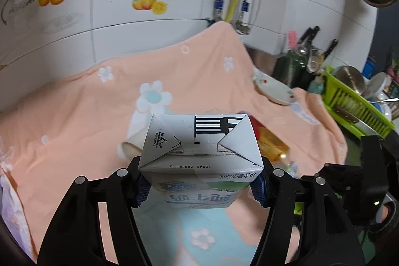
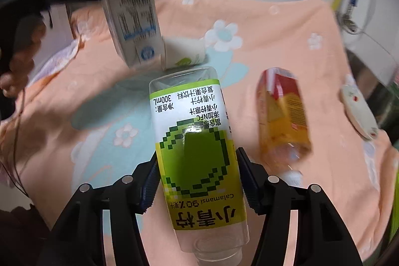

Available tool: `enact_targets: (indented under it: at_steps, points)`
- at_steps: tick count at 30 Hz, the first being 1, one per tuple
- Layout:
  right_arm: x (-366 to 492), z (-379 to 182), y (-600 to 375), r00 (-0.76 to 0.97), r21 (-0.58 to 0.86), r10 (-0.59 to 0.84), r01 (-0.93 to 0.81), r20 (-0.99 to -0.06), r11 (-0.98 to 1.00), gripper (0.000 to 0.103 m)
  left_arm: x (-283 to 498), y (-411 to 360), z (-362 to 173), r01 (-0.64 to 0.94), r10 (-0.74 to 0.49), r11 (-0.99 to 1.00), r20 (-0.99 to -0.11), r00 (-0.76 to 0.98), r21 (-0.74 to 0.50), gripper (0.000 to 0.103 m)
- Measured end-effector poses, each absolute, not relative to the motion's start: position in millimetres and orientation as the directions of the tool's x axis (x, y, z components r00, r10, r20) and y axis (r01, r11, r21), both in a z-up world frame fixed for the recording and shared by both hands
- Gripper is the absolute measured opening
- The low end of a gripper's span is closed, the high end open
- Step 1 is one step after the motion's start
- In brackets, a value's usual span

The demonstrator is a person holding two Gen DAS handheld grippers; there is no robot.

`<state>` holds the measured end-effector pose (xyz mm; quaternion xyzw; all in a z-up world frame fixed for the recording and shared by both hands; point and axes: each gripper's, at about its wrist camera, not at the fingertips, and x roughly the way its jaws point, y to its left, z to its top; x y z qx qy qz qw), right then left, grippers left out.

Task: Collect trash
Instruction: 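Carry the juice bottle and milk carton into the green basket and release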

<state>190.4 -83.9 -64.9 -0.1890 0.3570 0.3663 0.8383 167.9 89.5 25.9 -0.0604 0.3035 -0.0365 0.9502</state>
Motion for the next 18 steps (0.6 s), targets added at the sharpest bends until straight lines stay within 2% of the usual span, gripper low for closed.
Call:
enact_targets:
  at_steps: [7, 18]
  points:
    - [144, -33, -140, 0.598, -0.069, 0.453, -0.649, -0.661, 0.757, 0.055, 154, 45, 32, 0.139, -0.202, 0.978, -0.551, 0.810, -0.154, 0.063]
    - [82, -33, -234, 0.705, -0.050, 0.302, -0.432, -0.642, 0.901, 0.054, 137, -24, 22, 0.296, -0.352, 0.936, -0.556, 0.753, -0.192, 0.063]
